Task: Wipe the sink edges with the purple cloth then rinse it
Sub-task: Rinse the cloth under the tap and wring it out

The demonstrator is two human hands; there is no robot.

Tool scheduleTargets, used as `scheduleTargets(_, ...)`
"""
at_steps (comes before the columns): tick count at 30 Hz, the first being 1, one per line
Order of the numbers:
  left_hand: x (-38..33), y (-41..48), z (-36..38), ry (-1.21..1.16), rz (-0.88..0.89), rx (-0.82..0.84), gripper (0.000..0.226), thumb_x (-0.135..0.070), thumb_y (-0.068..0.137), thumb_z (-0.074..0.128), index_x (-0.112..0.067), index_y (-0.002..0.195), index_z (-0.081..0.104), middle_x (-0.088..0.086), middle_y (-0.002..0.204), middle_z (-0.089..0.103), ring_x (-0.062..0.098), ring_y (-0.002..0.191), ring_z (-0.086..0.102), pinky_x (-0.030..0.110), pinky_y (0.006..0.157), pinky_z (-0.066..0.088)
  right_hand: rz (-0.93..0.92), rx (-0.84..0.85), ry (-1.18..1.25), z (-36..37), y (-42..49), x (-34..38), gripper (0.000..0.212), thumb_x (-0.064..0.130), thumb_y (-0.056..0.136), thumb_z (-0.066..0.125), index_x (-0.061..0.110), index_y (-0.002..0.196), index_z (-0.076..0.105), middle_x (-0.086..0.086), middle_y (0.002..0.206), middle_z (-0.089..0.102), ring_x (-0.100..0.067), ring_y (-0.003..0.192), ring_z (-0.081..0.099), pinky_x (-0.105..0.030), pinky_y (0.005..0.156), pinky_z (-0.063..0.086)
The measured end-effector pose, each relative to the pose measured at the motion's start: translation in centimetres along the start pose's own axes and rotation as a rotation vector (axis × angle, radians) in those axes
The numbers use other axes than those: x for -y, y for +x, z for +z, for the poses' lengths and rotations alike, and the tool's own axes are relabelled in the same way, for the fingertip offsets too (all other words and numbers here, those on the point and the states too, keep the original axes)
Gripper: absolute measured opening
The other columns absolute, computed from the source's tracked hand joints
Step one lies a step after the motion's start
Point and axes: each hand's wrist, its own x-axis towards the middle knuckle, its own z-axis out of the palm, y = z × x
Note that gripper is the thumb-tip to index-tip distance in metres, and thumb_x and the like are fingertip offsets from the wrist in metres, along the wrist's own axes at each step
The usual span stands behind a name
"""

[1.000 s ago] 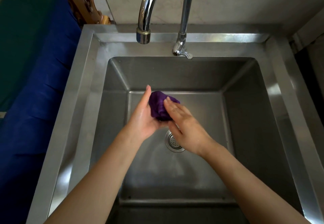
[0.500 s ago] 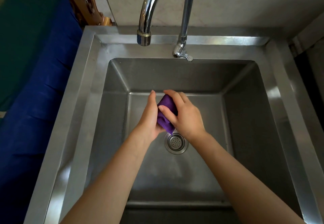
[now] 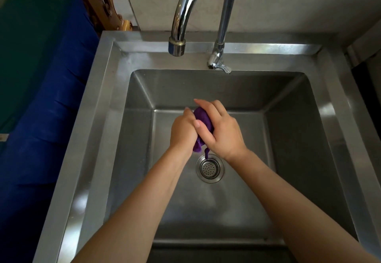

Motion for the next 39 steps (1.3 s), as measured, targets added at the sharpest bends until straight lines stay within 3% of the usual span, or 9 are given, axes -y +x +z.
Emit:
scheduleTargets(3,-0.1,-0.1,-0.5,0.151,0.102,-0.094,0.044,-0.036,0.097,0.024,-0.018,0.066,0.050,0.016,0.092,0.067,0.033,0.085,0.063,0.040,0.076,0.051,0.004,-0.039,-0.013,0.4,0.6,0.0,0.055,0.049,0.087,0.029,0.015,0.119,0.058,-0.005,0.103,0.062,-0.029,0.080,0.064,-0.036,0.065,0.052)
scheduleTargets(6,0.1,-0.2,-1.0,0.178,0.139,-0.110,0.047,-0.038,0.096,0.021,-0.019,0.071,0.056,0.014,0.094,0.068,0.031,0.089,0.064,0.047,0.086,0.051,-0.039,-0.021,-0.001,0.9,1.3,0.1,0.049,0.044,0.089,0.030,0.012,0.111,0.059,-0.005,0.102,0.065,-0.028,0.083,0.064,-0.035,0.066,0.051)
scheduleTargets(14,0.4,-0.1,-1.0,0.338,0.220,-0.217,0.066,-0.050,0.098,0.016,-0.012,0.072,0.062,0.005,0.076,0.063,0.025,0.077,0.060,0.033,0.072,0.044,0.106,0.021,0.002,2.0,2.0,-0.1,0.042,0.036,0.094,0.021,0.016,0.064,0.043,-0.002,0.056,0.050,-0.029,0.055,0.051,-0.032,0.056,0.031)
scheduleTargets(20,1.5,1.6,-1.4,0.602,0.417,-0.228,0.067,-0.041,0.100,0.021,-0.003,0.070,0.067,0.018,0.079,0.070,0.035,0.081,0.063,0.036,0.072,0.043,0.453,0.194,0.070,3.3,2.3,-0.3,0.043,0.025,0.099,0.026,0.009,0.066,0.049,-0.016,0.077,0.063,-0.030,0.079,0.054,-0.030,0.067,0.033)
scheduleTargets(24,1.6,2.2,-1.7,0.674,0.460,-0.185,0.064,-0.036,0.100,0.024,0.001,0.068,0.064,0.019,0.077,0.069,0.033,0.077,0.060,0.034,0.069,0.039,0.651,0.264,0.222,4.4,2.8,-0.9,0.043,0.022,0.095,0.028,0.012,0.058,0.048,-0.011,0.068,0.056,-0.027,0.070,0.052,-0.027,0.051,0.034)
scheduleTargets(28,2.0,2.4,-1.8,0.741,0.518,-0.171,0.062,-0.034,0.100,0.026,0.002,0.069,0.066,0.020,0.074,0.068,0.035,0.077,0.061,0.034,0.069,0.040,0.827,0.326,0.331,5.0,2.7,-1.2,0.041,0.023,0.093,0.028,0.010,0.060,0.047,-0.011,0.057,0.051,-0.021,0.049,0.045,-0.024,0.044,0.033)
scheduleTargets(31,2.1,2.5,-1.9,0.747,0.536,-0.158,0.062,-0.034,0.100,0.027,0.001,0.067,0.065,0.019,0.071,0.067,0.034,0.075,0.061,0.035,0.069,0.041,0.816,0.313,0.329,5.4,2.6,-1.3,0.040,0.024,0.094,0.027,0.009,0.064,0.050,-0.014,0.068,0.056,-0.023,0.056,0.049,-0.025,0.048,0.036)
scheduleTargets(36,2.8,3.7,-2.3,0.581,0.183,-0.062,0.050,-0.031,0.096,0.028,-0.004,0.069,0.061,0.015,0.069,0.058,0.035,0.071,0.058,0.035,0.066,0.043,0.681,0.441,0.214,4.0,2.5,-1.7,0.049,0.046,0.097,0.021,0.011,0.093,0.054,-0.011,0.071,0.060,-0.023,0.055,0.058,-0.022,0.047,0.046)
scheduleTargets(39,2.6,3.7,-2.6,0.153,-0.060,0.049,0.041,-0.025,0.094,0.031,-0.009,0.062,0.051,0.014,0.056,0.055,0.029,0.049,0.054,0.030,0.049,0.041,0.328,0.400,0.129,2.7,1.4,-1.5,0.051,0.060,0.091,0.026,0.026,0.124,0.044,-0.008,0.121,0.059,-0.025,0.104,0.060,-0.034,0.091,0.049)
